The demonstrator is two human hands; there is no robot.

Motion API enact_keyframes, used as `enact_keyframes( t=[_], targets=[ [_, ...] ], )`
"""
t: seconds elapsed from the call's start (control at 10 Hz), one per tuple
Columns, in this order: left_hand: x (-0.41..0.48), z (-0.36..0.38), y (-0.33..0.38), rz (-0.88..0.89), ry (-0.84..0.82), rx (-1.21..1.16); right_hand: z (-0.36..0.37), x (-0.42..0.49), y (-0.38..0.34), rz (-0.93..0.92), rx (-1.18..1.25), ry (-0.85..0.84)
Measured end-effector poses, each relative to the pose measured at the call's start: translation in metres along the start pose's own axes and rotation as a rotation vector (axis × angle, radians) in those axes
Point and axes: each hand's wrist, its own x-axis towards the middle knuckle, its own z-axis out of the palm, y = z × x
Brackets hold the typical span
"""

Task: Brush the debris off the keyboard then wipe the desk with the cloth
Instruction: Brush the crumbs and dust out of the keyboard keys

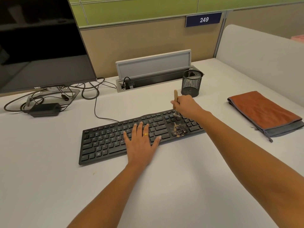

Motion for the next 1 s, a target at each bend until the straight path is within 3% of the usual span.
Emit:
enact_keyframes(
  t=[0.2, 0.3, 0.5, 0.7, 0.9, 1.0],
  targets=[
    [0.0, -0.001, 0.001, 0.003, -0.002, -0.002, 0.0, 0.002, -0.007, -0.019, 0.003, 0.116],
    [0.0, -0.001, 0.0, -0.002, -0.003, 0.0, -0.001, 0.0, -0.008, -0.005, 0.037, 0.062],
    [0.0, -0.001, 0.0, 0.001, -0.003, -0.005, -0.006, 0.006, -0.004, 0.074, -0.166, 0.053],
    [0.0, -0.001, 0.0, 0.002, 0.008, -0.007, -0.006, 0.003, -0.002, 0.024, 0.058, 0.01],
    [0.0, 0.0, 0.0, 0.004, 0.009, -0.022, -0.01, 0.007, 0.004, 0.058, 0.013, 0.099],
    [0.0, -0.001, 0.0, 0.002, 0.003, -0.011, -0.011, 0.003, 0.007, 0.055, 0.067, 0.036]
  ],
)
